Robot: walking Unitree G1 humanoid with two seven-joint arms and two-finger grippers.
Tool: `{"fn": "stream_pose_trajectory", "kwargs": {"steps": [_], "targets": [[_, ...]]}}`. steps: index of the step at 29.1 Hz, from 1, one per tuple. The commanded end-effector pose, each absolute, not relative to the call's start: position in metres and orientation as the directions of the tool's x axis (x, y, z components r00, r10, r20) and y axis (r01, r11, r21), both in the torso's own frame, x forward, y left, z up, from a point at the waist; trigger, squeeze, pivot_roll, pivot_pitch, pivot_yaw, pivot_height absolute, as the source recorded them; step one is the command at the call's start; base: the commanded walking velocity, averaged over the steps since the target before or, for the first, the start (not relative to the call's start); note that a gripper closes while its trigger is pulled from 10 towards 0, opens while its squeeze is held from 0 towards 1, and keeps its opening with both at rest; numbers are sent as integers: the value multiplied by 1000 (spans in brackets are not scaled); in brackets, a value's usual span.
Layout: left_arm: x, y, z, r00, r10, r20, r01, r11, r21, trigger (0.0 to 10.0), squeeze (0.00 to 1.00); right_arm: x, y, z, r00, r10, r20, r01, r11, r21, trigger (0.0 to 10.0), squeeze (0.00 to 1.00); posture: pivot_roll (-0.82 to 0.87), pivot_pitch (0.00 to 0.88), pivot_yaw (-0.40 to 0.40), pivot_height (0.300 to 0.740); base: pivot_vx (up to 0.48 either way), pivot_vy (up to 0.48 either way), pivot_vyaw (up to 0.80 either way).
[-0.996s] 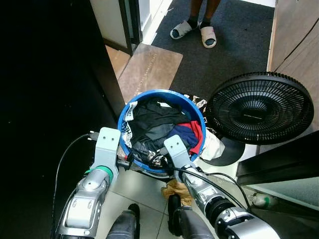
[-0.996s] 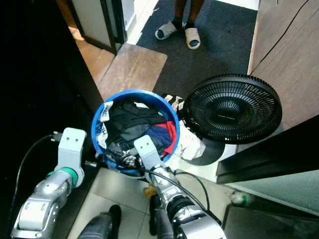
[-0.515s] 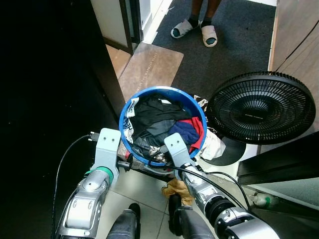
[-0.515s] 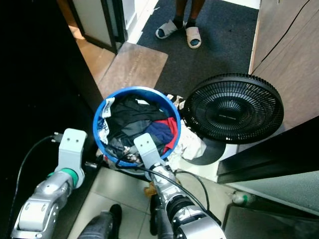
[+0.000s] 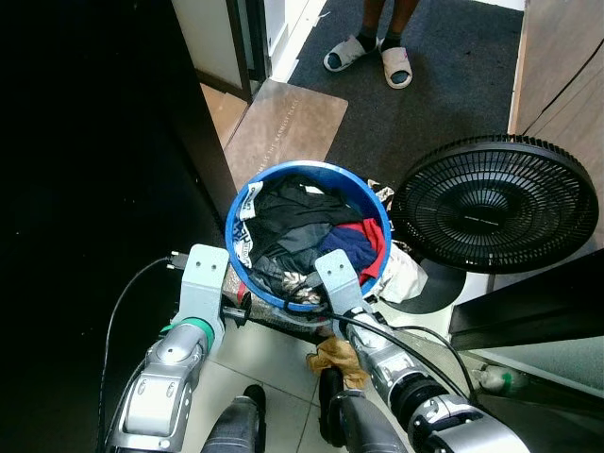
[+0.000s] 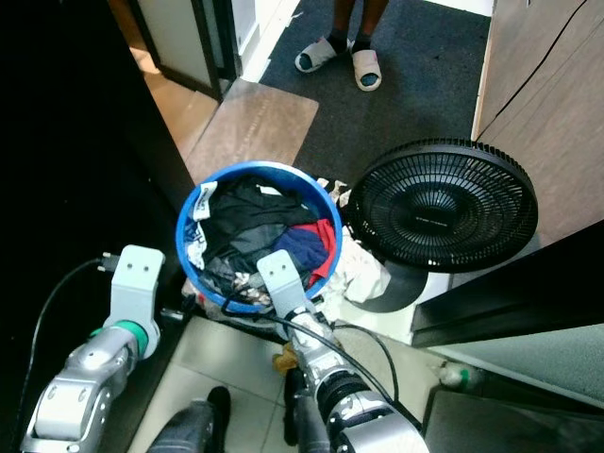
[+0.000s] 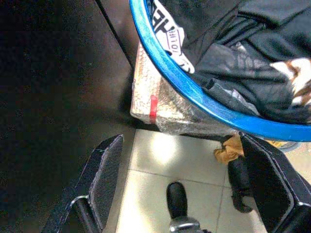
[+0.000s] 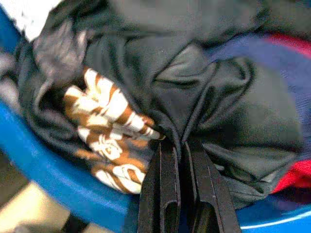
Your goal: Clothes washing
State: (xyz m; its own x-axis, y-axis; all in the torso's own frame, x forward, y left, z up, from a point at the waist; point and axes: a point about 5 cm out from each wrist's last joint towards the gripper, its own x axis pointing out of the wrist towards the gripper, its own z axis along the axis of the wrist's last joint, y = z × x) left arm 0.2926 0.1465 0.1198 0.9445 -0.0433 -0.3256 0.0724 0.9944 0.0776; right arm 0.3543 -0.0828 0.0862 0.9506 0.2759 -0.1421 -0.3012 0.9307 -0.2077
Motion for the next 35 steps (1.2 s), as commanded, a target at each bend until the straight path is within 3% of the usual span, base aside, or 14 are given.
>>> {"fn": "stream_pose_trajectory", "kwargs": {"steps": [1,2,3,6,9,15,17,20,25,26,28,30,32,35], "targets": [[287,152,105,927,-32,-374,56,997,54,10000,0,353,-90,93,970,235,-53,-241,956,-165,0,0,215,359,78,740,0,0,0],[287,152,105,927,-32,-374,56,997,54,10000,0,353,-90,93,970,235,-53,-241,956,-165,0,0,215,359,78,740,0,0,0],[285,154,104,929,-41,-368,63,997,48,10000,0,354,-95,105,976,216,36,-208,966,-155,10000,0,204,298,77,740,0,0,0],[283,158,102,930,-46,-365,69,996,50,10000,0,351,-100,113,973,207,105,-189,970,-153,10000,0,195,246,78,740,0,0,0],[283,168,101,938,-57,-342,82,995,60,10000,0,339,-109,121,961,182,209,-149,975,-167,10000,0,172,120,89,740,0,0,0],[285,169,103,942,-60,-330,85,994,62,10000,0,337,-111,123,959,171,225,-135,977,-165,10000,0,167,101,90,740,0,0,0],[294,167,109,951,-74,-300,95,994,57,10000,0,333,-119,145,943,106,316,-80,992,-95,10000,0,128,9,95,740,0,0,0],[299,165,112,956,-84,-281,102,994,50,10000,0,333,-125,160,927,68,370,-49,997,-59,10000,0,119,0,97,740,0,0,0],[315,155,124,966,-115,-231,125,992,31,10000,0,339,-155,245,791,-52,610,65,998,1,10000,0,88,0,112,740,0,0,0],[315,155,124,966,-115,-231,125,992,31,10000,0,339,-155,245,791,-52,610,65,998,1,10000,0,88,0,112,740,0,0,0],[319,154,124,966,-127,-225,137,990,30,10000,0,336,-162,286,706,-59,706,87,996,-5,10000,0,72,0,123,740,0,0,0],[319,154,124,966,-127,-225,137,990,30,10000,0,336,-162,286,706,-59,706,87,996,-5,10000,0,72,0,123,740,0,0,0],[320,152,123,965,-136,-224,146,989,28,10000,0,330,-163,319,624,-53,780,97,995,-10,10000,0,71,0,124,740,0,0,0],[320,152,122,965,-139,-224,149,989,27,10000,0,325,-163,334,578,-46,815,99,995,-14,10000,0,71,0,124,740,0,0,0]]}}
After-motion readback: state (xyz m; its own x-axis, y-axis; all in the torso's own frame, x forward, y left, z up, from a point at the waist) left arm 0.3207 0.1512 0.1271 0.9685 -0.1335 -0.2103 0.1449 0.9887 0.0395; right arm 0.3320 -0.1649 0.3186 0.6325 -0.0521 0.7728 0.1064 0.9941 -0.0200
